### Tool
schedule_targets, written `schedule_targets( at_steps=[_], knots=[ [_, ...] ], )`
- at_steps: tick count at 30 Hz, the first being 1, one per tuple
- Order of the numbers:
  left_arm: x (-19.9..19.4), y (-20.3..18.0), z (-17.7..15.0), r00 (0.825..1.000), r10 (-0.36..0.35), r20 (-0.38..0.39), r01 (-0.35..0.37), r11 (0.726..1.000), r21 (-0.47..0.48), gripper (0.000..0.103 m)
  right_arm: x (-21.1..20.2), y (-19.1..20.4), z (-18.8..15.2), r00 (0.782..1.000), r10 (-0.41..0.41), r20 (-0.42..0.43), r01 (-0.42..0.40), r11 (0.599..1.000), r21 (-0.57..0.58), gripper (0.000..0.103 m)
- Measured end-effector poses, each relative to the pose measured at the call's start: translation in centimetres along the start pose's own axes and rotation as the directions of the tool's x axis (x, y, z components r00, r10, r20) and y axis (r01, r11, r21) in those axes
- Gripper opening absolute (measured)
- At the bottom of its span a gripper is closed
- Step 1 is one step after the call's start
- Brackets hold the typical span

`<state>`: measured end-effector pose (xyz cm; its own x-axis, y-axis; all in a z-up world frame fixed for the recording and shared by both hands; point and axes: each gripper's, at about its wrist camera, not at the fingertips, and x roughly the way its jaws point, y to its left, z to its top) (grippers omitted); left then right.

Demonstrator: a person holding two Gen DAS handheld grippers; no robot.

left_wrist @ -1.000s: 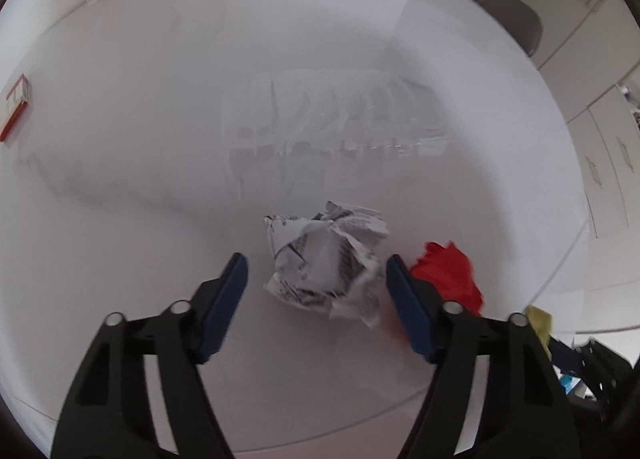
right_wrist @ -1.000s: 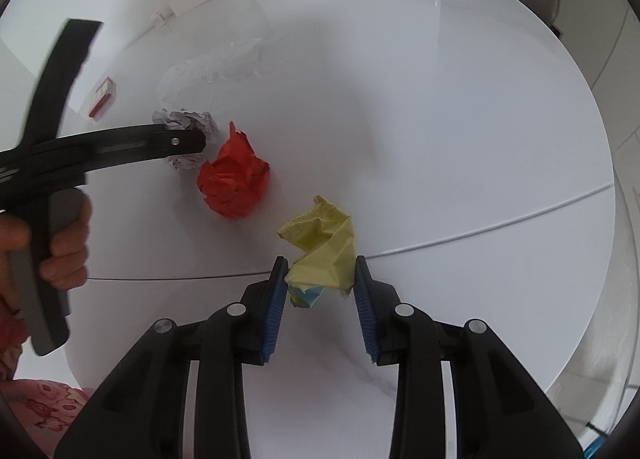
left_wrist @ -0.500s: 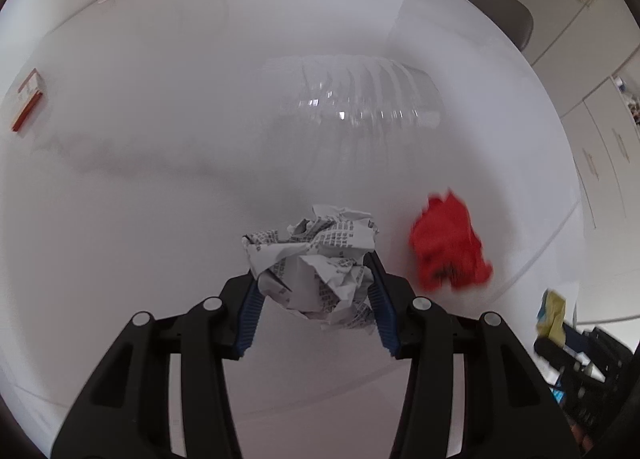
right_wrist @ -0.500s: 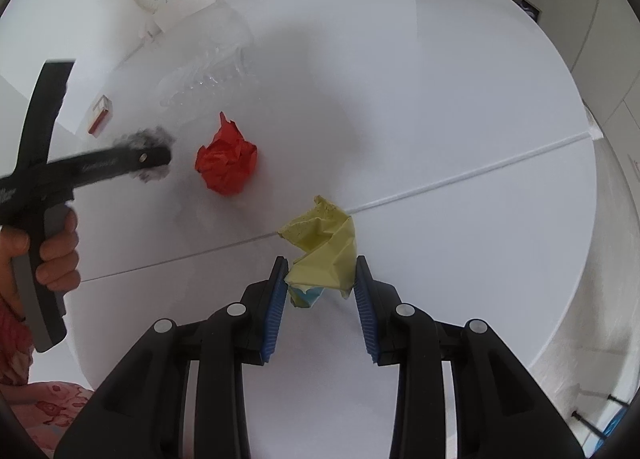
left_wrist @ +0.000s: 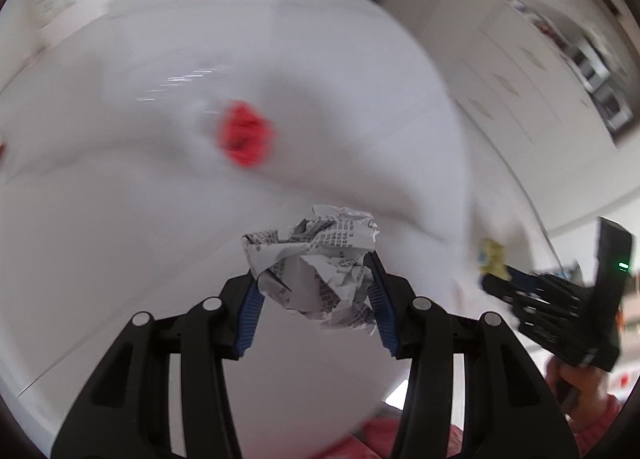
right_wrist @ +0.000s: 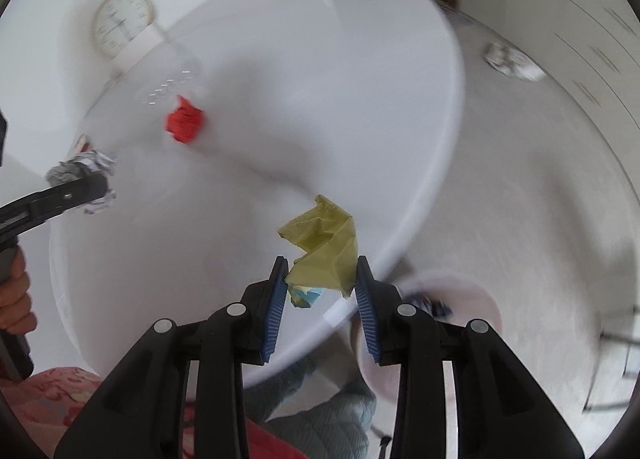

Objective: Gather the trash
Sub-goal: 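Carry both papers over the pink bin and open both grippers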

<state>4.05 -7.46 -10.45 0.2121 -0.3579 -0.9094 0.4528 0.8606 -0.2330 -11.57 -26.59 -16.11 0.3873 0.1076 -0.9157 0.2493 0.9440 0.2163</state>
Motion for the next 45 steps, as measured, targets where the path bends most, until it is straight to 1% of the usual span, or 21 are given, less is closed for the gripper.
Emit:
schedule_targets(
  at_steps=[1, 3, 4, 9, 14, 15, 16, 17, 18, 19, 20, 25, 26, 29, 33, 35, 36, 37, 38, 42, 45],
  knots=[
    [0.3, -1.7, -0.5, 0.999, -0.029, -0.015, 0.029, 0.999, 0.036, 0.047, -0.4, -1.2, -1.1, 1.000, -0.013, 0.000, 0.013, 0.999, 0.033, 0.035],
    [0.9, -4.7, -1.1, 0.998, -0.055, -0.044, 0.060, 0.993, 0.104, 0.047, -1.0, -3.0, -2.7, 1.000, -0.030, -0.001, 0.030, 0.996, 0.083, 0.035],
    [1.3, -6.3, -1.5, 0.996, -0.063, -0.057, 0.071, 0.987, 0.143, 0.047, -1.3, -4.2, -3.8, 0.999, -0.040, -0.003, 0.040, 0.992, 0.119, 0.035],
    [2.2, -11.8, -3.4, 0.990, -0.093, -0.107, 0.120, 0.952, 0.281, 0.047, -2.0, -7.8, -6.7, 0.996, -0.082, -0.019, 0.084, 0.972, 0.220, 0.035],
    [3.0, -15.5, -4.1, 0.986, -0.102, -0.130, 0.142, 0.924, 0.354, 0.047, -2.1, -9.9, -8.2, 0.994, -0.104, -0.033, 0.109, 0.956, 0.272, 0.036],
    [2.8, -15.6, -4.4, 0.986, -0.103, -0.130, 0.144, 0.922, 0.360, 0.047, -2.1, -10.1, -8.4, 0.994, -0.102, -0.040, 0.109, 0.956, 0.273, 0.038],
    [2.9, -16.0, -4.5, 0.986, -0.104, -0.130, 0.145, 0.920, 0.363, 0.047, -2.0, -10.4, -8.6, 0.993, -0.102, -0.053, 0.113, 0.955, 0.274, 0.056],
    [3.0, -16.6, -4.5, 0.986, -0.105, -0.132, 0.147, 0.919, 0.367, 0.047, -2.1, -10.5, -8.8, 0.992, -0.116, -0.059, 0.128, 0.953, 0.275, 0.070],
    [2.8, -16.3, -4.6, 0.985, -0.106, -0.133, 0.148, 0.918, 0.368, 0.047, -2.3, -10.6, -9.0, 0.987, -0.153, -0.058, 0.163, 0.947, 0.277, 0.091],
    [2.8, -16.4, -4.7, 0.985, -0.106, -0.134, 0.149, 0.917, 0.369, 0.047, -2.5, -10.5, -9.1, 0.981, -0.189, -0.049, 0.196, 0.941, 0.276, 0.098],
    [2.7, -16.8, -5.0, 0.985, -0.106, -0.136, 0.150, 0.917, 0.370, 0.047, -2.4, -10.4, -8.9, 0.978, -0.202, -0.049, 0.208, 0.938, 0.278, 0.099],
    [3.1, -17.9, -5.0, 0.983, -0.107, -0.149, 0.157, 0.909, 0.386, 0.047, -2.8, -12.3, -10.0, 0.978, -0.193, -0.079, 0.208, 0.922, 0.327, 0.100],
    [2.3, -16.9, -5.1, 0.983, -0.108, -0.151, 0.159, 0.907, 0.390, 0.047, -2.9, -12.6, -10.2, 0.978, -0.193, -0.082, 0.210, 0.919, 0.333, 0.100],
    [2.4, -17.9, -6.0, 0.982, -0.107, -0.157, 0.163, 0.899, 0.406, 0.047, -3.0, -13.5, -10.8, 0.977, -0.194, -0.090, 0.213, 0.910, 0.355, 0.100],
    [2.9, -19.1, -6.2, 0.979, -0.106, -0.174, 0.173, 0.881, 0.440, 0.048, -3.2, -14.4, -11.5, 0.976, -0.197, -0.092, 0.218, 0.898, 0.382, 0.100],
    [3.0, -19.5, -6.3, 0.979, -0.098, -0.181, 0.174, 0.866, 0.469, 0.055, -3.4, -14.8, -11.7, 0.976, -0.200, -0.090, 0.219, 0.894, 0.391, 0.100],
    [3.1, -19.9, -6.4, 0.980, -0.090, -0.178, 0.167, 0.860, 0.482, 0.069, -3.5, -15.0, -11.8, 0.976, -0.201, -0.090, 0.220, 0.892, 0.395, 0.100],
    [3.0, -20.4, -6.6, 0.983, -0.074, -0.167, 0.150, 0.852, 0.502, 0.087, -3.6, -15.1, -12.0, 0.975, -0.203, -0.089, 0.222, 0.890, 0.399, 0.100],
    [2.9, -20.7, -6.7, 0.986, -0.067, -0.155, 0.139, 0.843, 0.519, 0.094, -3.7, -15.3, -12.0, 0.975, -0.204, -0.089, 0.222, 0.888, 0.402, 0.100],
    [2.6, -21.4, -7.0, 0.987, -0.071, -0.146, 0.142, 0.816, 0.561, 0.095, -3.9, -15.7, -12.3, 0.975, -0.206, -0.088, 0.224, 0.882, 0.415, 0.100],
    [2.6, -21.6, -7.0, 0.986, -0.064, -0.152, 0.140, 0.809, 0.571, 0.095, -3.9, -15.8, -12.2, 0.975, -0.205, -0.087, 0.223, 0.882, 0.416, 0.100]
  ],
)
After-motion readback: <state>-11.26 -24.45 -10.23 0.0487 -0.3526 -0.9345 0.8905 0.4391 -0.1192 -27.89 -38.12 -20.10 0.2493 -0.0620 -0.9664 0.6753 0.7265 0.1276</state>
